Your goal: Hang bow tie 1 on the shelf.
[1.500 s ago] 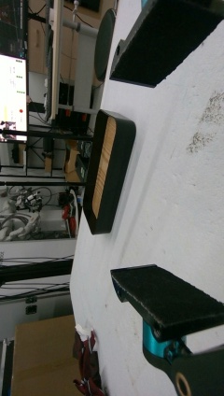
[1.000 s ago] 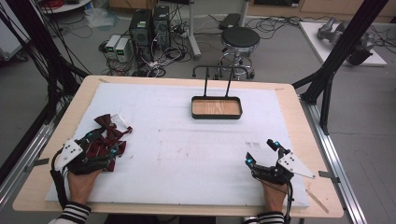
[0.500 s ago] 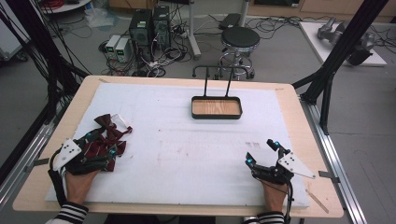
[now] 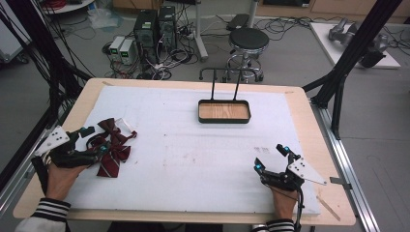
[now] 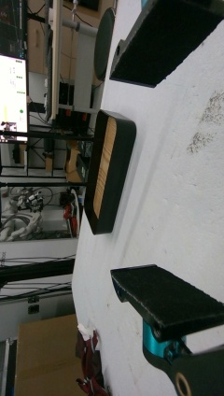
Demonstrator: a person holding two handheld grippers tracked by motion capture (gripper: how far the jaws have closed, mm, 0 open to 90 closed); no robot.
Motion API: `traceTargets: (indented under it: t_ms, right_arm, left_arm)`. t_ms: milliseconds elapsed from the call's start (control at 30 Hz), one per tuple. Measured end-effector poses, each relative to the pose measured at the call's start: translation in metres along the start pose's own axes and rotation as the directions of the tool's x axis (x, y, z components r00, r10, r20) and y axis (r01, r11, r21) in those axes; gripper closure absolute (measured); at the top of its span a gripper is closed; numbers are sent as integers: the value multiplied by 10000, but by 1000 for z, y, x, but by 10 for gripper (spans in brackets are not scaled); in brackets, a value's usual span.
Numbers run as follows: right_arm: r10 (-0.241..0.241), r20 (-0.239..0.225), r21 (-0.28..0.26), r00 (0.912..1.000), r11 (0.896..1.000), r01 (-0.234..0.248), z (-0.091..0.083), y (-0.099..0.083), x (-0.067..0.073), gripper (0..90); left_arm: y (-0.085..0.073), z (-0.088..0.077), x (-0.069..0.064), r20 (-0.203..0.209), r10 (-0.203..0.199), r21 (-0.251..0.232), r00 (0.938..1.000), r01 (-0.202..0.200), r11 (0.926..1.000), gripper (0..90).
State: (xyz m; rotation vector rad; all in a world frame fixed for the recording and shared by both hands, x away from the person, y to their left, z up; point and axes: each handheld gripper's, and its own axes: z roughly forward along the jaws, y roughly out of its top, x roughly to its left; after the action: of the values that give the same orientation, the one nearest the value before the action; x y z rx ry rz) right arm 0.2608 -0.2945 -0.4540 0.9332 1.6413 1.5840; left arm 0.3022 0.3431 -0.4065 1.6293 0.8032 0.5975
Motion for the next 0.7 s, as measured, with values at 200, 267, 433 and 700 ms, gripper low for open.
traceTargets:
  t_ms: [200,267,433,700]
  right_arm:
    - [1,8,17,10000,10000,-1,0,0,0,50]
    - [-3,-1,5,10000,10000,3,0,0,0,50]
    - [0,-3,7,10000,10000,0,0,0,0,50]
    - [-1,5,15,10000,10000,1,0,0,0,50]
  left_arm:
    - [5,-2,12,5,44,724,10000,-44,9974,142]
    - [4,-2,15,-19,16,870,10000,-14,9962,142]
    - [2,-1,17,-38,7,1119,10000,-2,9937,142]
    - [-3,8,30,219,-121,2191,9997,70,9757,142]
